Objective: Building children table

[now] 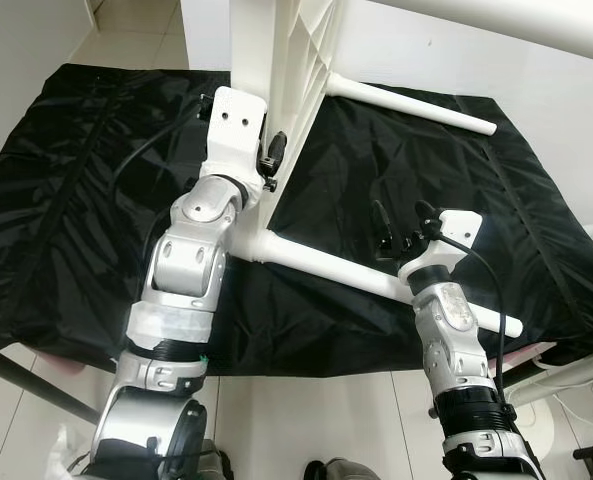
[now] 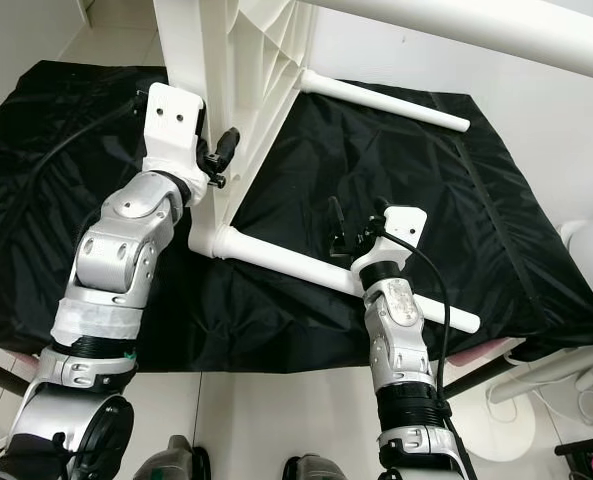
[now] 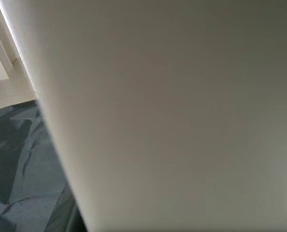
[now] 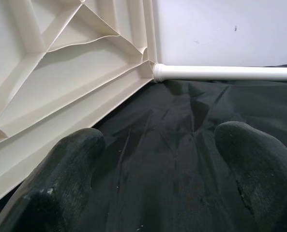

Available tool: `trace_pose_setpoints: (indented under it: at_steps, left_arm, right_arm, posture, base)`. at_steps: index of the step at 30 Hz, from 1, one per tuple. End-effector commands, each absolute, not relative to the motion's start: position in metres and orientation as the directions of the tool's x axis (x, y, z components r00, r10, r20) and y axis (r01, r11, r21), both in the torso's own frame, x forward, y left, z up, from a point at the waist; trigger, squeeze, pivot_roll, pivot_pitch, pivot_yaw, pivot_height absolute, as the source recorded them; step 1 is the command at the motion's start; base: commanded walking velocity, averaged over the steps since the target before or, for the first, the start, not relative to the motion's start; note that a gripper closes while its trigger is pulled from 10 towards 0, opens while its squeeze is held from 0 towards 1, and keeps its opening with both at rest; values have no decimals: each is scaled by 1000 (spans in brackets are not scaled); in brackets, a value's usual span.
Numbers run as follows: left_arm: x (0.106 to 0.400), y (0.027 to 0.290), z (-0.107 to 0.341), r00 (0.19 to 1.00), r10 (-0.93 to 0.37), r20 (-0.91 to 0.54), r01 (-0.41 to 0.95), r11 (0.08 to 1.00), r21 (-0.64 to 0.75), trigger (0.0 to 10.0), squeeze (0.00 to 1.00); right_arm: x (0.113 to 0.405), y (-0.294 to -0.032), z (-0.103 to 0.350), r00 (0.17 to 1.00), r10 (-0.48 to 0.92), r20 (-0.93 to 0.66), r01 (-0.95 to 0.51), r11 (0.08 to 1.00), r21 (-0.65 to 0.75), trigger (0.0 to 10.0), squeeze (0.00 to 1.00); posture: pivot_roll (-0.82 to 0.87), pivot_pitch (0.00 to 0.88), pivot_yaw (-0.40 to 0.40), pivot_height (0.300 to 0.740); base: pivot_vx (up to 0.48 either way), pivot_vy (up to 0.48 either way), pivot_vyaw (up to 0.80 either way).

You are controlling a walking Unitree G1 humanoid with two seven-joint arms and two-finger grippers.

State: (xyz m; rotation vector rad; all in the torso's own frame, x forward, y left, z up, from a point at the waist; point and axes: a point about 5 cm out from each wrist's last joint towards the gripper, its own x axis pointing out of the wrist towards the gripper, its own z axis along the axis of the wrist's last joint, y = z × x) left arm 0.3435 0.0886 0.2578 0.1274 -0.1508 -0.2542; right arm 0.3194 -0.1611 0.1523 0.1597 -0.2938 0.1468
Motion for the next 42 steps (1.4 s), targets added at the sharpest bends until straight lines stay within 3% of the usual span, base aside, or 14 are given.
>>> trace_pose_setpoints:
  at_steps: [1,15,19,28,32,38,39,40,42]
  left_arm:
    - [343,114,261,983,23,180,-49,988,145,10000,0]
    - [317,161,259,950,210,233,-255,948,188,10000,0]
    - [298,190,257,921,302,247,-358,906,228,10000,0]
    - [273,222,252,873,422,244,-477,843,249,10000,0]
    - [272,227,249,870,432,239,-484,840,244,10000,0]
    - [282,229,258,895,332,298,-397,897,194,10000,0]
    - [285,230,260,900,304,311,-374,907,196,10000,871]
    - [287,230,262,910,263,321,-338,919,204,10000,1000]
    - [289,230,263,921,226,317,-302,929,213,10000,1000]
  right_arm:
    - [317,-165,145,955,103,278,-144,981,132,10000,0]
    - [316,-169,143,958,97,268,-136,982,128,10000,0]
    - [318,-171,143,959,106,263,-141,983,119,10000,0]
    - [320,-172,143,959,122,255,-153,983,105,10000,0]
    - [321,-172,143,959,128,252,-158,982,104,10000,0]
    - [322,-169,142,959,144,246,-173,980,100,10000,0]
    - [322,-168,141,958,149,243,-177,979,97,10000,0]
    - [322,-168,140,959,152,241,-179,979,94,10000,0]
    - [322,-168,140,959,153,239,-179,979,92,10000,0]
  posture:
    - [-10,70,-26,740]
    - [1,84,-36,740]
    - [11,89,-50,740]
    - [22,99,-66,740]
    - [30,102,-76,740]
    - [40,106,-87,740]
    - [41,106,-87,740]
    - [36,107,-87,740]
    - [32,107,-83,740]
  base:
    - [0,0,0]
    - [0,0,0]
    - [0,0,0]
    - [0,0,0]
    - [0,0,0]
    - [0,0,0]
    - [0,0,0]
    - [0,0,0]
    - [0,0,0]
